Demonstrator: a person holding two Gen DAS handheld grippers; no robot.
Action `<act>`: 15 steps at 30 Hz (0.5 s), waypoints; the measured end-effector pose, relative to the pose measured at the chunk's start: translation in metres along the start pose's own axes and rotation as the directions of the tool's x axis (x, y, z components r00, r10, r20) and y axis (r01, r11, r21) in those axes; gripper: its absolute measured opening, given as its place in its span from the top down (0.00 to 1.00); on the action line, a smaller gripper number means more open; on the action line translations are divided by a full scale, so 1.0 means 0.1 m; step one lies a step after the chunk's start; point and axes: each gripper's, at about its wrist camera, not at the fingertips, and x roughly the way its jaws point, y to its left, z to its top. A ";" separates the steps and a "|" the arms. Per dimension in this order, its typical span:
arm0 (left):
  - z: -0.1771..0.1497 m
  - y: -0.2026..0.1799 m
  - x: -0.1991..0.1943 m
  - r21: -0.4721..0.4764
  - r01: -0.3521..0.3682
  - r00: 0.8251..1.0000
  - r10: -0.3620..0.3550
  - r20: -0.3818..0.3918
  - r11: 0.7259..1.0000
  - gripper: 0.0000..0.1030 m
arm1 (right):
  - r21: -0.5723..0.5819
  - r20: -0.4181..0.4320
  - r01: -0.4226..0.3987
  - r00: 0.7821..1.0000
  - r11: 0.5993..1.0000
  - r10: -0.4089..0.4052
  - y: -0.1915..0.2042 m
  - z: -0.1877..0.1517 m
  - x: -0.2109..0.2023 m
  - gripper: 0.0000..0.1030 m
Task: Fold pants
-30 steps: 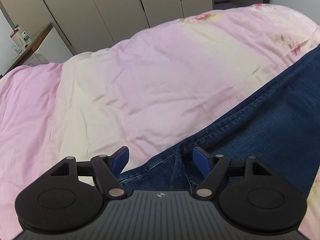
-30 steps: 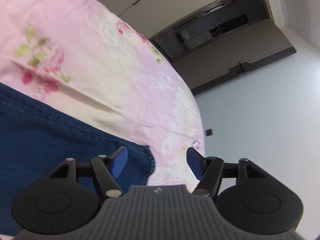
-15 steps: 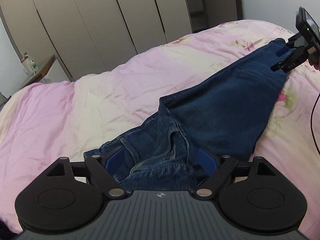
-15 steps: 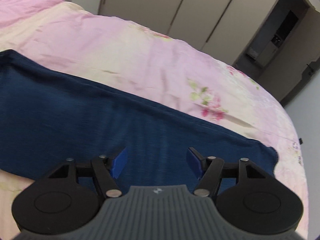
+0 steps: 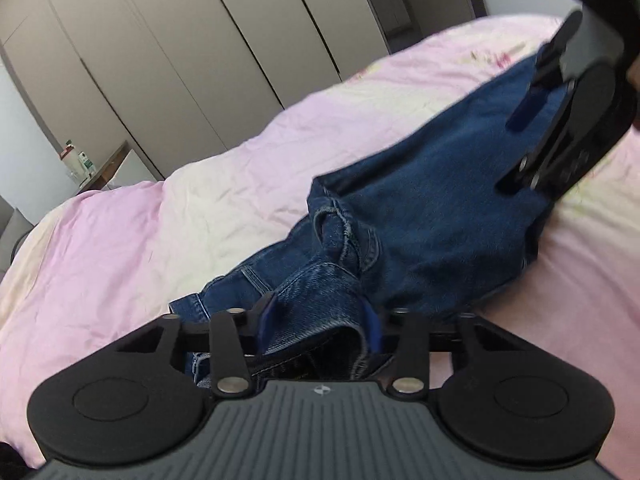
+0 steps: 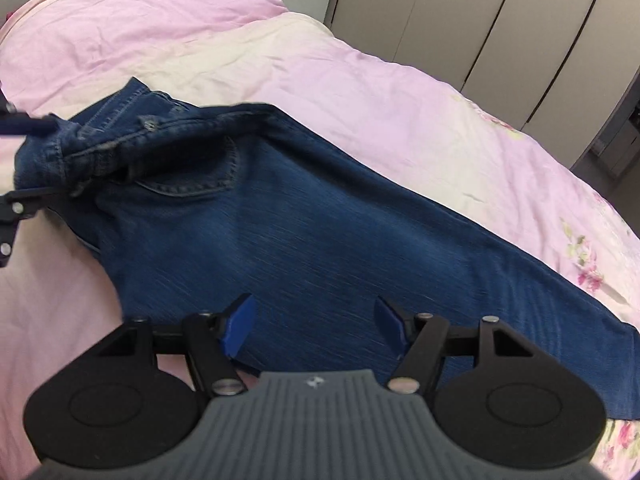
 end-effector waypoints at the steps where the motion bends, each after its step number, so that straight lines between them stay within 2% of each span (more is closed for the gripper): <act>1: 0.01 0.05 -0.03 -0.022 -0.010 1.000 0.011 0.015 1.000 0.73 | -0.005 -0.002 0.003 1.000 1.000 -0.003 0.06 0.04 0.01 0.39; 3: 0.04 0.21 -0.09 -0.094 -0.011 0.999 0.015 0.042 0.996 0.82 | -0.016 -0.002 0.020 1.000 1.000 -0.020 0.13 0.14 0.06 0.40; 7: 0.15 0.62 -0.08 -0.203 -0.021 0.998 0.033 0.056 0.979 0.91 | -0.003 -0.005 0.048 0.999 0.999 -0.048 0.22 0.31 0.14 0.42; 10: 0.25 0.95 0.01 -0.249 -0.052 0.997 0.065 0.044 0.967 0.92 | -0.015 -0.002 0.065 0.998 0.998 -0.065 0.30 0.42 0.21 0.42; 15: 0.28 1.41 0.37 -0.314 -0.112 0.994 0.106 -0.035 0.943 0.92 | -0.048 0.009 0.096 0.995 0.994 -0.096 0.36 0.50 0.26 0.42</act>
